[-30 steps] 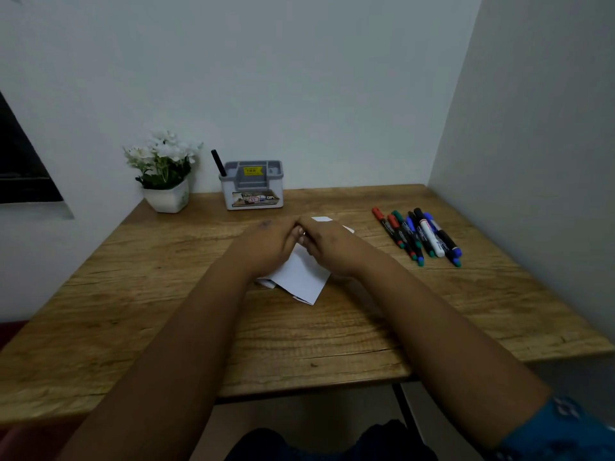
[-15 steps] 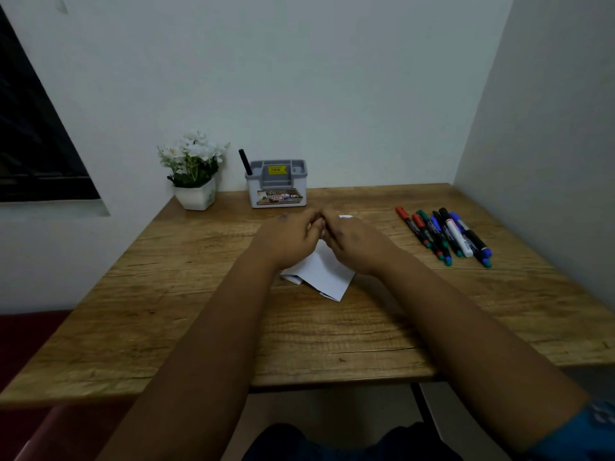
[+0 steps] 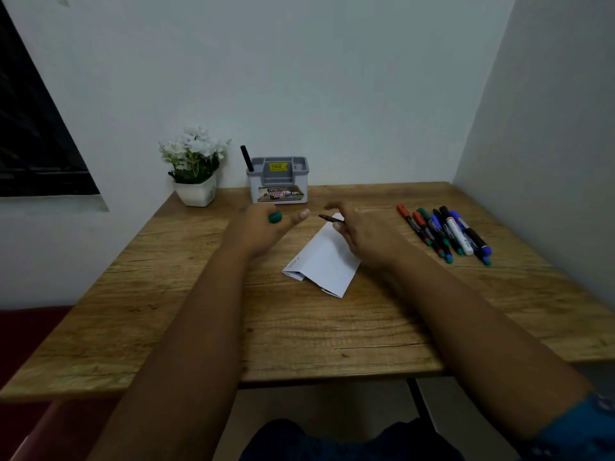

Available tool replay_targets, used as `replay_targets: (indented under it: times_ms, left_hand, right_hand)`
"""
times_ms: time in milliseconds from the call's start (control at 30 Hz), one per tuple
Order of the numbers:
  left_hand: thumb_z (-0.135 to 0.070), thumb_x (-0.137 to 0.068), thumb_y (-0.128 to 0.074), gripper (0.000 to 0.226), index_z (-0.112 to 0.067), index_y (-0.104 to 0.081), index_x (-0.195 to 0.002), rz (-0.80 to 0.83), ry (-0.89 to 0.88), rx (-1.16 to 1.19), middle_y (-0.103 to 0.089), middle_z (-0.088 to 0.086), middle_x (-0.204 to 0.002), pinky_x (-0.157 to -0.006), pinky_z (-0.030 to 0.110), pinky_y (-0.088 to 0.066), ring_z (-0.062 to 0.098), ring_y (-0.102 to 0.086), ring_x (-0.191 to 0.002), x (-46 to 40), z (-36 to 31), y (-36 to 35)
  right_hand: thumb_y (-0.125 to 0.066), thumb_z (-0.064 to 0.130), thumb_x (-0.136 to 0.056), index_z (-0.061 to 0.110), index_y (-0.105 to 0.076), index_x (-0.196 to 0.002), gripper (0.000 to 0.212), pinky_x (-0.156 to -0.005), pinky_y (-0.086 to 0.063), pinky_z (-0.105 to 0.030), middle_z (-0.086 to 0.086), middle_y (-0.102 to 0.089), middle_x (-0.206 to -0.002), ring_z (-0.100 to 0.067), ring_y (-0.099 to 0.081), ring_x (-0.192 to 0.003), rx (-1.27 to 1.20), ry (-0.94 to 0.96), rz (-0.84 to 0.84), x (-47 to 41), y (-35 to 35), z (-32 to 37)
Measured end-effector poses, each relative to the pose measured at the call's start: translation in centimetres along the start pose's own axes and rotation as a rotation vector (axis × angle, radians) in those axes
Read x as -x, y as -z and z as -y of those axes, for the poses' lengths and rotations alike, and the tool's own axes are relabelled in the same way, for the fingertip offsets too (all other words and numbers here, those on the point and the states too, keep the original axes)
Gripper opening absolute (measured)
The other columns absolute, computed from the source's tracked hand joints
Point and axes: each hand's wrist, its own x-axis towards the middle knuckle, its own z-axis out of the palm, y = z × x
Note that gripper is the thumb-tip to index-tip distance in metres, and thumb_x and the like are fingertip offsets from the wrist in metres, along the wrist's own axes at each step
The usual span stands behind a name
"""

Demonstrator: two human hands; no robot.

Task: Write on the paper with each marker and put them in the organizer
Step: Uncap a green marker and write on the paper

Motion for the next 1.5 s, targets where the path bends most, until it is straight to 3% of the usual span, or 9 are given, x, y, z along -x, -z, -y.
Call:
replay_targets:
  times_ms: [100,167,333,433,633,900,1067,1200,1500]
  left_hand:
    - [-0.075,-0.076,-0.055,0.059,-0.024,-0.036,-0.052,0.068,-0.002,0.095,-0.033,-0.007,-0.051,-0.054,0.029,-0.028,0.012,-0.037,-0.050,-0.2,0.9,-0.6]
    - [-0.064,-0.082,-0.058,0.057,-0.023,-0.036,-0.050,0.094,0.016,0.090,-0.033,-0.008,-0.047,-0.054,0.030,-0.029,0.014,-0.037,-0.048,-0.4,1.3,-0.9]
    - [-0.056,-0.088,-0.056,0.054,-0.017,-0.059,-0.051,0.183,0.101,0.150,-0.056,-0.005,-0.045,-0.059,0.027,-0.041,0.013,-0.055,-0.051,-1.2,2.1,-1.0]
    - [-0.055,-0.085,-0.062,0.046,-0.019,-0.059,-0.055,0.253,0.113,0.228,-0.056,-0.007,-0.048,-0.060,0.028,-0.042,0.010,-0.051,-0.050,-1.2,2.1,-1.2]
    - [-0.043,-0.058,-0.088,0.033,-0.038,-0.072,-0.086,0.515,0.005,0.237,-0.058,-0.018,-0.087,-0.073,0.026,-0.045,0.004,-0.054,-0.082,-0.8,2.3,-0.5]
    - [-0.039,-0.061,-0.088,0.040,-0.039,-0.074,-0.098,0.659,0.005,0.173,-0.062,-0.020,-0.095,-0.085,0.026,-0.045,0.002,-0.055,-0.092,-2.1,2.3,-0.4]
    - [-0.035,-0.073,-0.081,0.025,-0.044,-0.074,-0.095,0.679,0.036,0.198,-0.062,-0.019,-0.099,-0.082,0.022,-0.042,0.003,-0.055,-0.096,-2.4,1.9,-0.7]
    - [-0.030,-0.069,-0.085,0.021,-0.036,-0.077,-0.087,0.655,0.042,0.243,-0.071,-0.014,-0.084,-0.072,0.020,-0.043,-0.001,-0.062,-0.080,-2.2,1.7,-1.0]
    - [-0.017,-0.071,-0.083,0.017,-0.021,-0.076,-0.085,0.667,0.037,0.311,-0.069,-0.002,-0.080,-0.060,0.009,-0.045,-0.002,-0.060,-0.069,-2.2,1.6,-1.2]
  right_hand:
    - [-0.039,0.009,-0.100,0.042,-0.037,-0.135,0.048,-0.069,-0.045,-0.028,0.003,-0.062,-0.099,-0.003,-0.056,-0.077,-0.146,0.052,-0.027,-0.3,-0.2,0.6]
    - [-0.040,0.005,-0.101,0.025,-0.054,-0.126,0.034,-0.067,-0.051,-0.029,0.002,-0.065,-0.102,-0.006,-0.061,-0.073,-0.347,0.073,-0.142,-0.6,0.0,1.1]
    - [-0.051,0.040,-0.099,0.019,-0.058,-0.122,0.032,-0.082,-0.053,-0.036,0.006,-0.071,-0.117,-0.013,-0.071,-0.093,-1.150,-0.279,-0.161,-0.2,-0.5,2.6]
    - [-0.061,0.044,-0.092,0.006,-0.058,-0.107,0.041,-0.077,-0.054,-0.031,-0.004,-0.076,-0.095,-0.009,-0.070,-0.076,-1.050,-0.278,-0.026,-0.1,-1.0,2.6]
    - [-0.032,0.040,-0.104,0.012,-0.053,-0.102,0.035,-0.064,-0.047,-0.028,-0.015,-0.063,-0.086,-0.018,-0.057,-0.067,-1.326,-0.335,0.081,-2.6,-0.9,3.6]
    - [-0.052,0.002,-0.086,-0.001,-0.057,-0.074,0.014,-0.059,-0.054,-0.024,-0.018,-0.061,-0.076,-0.021,-0.061,-0.065,-1.255,-0.301,0.282,-3.7,-2.4,0.0]
    - [-0.064,0.001,-0.074,-0.004,-0.065,-0.083,0.011,-0.060,-0.051,-0.020,-0.006,-0.068,-0.073,-0.008,-0.063,-0.065,-0.822,-0.134,0.310,-3.9,-2.3,-0.6]
    - [-0.065,-0.005,-0.078,-0.008,-0.066,-0.087,0.009,-0.070,-0.054,-0.021,-0.001,-0.072,-0.079,-0.008,-0.066,-0.074,-0.850,-0.120,0.135,-3.5,-2.9,0.1]
    - [-0.070,0.006,-0.079,0.009,-0.072,-0.079,0.004,-0.077,-0.053,-0.028,-0.004,-0.072,-0.082,-0.006,-0.064,-0.077,-0.658,-0.057,0.183,-2.9,-3.1,0.2]
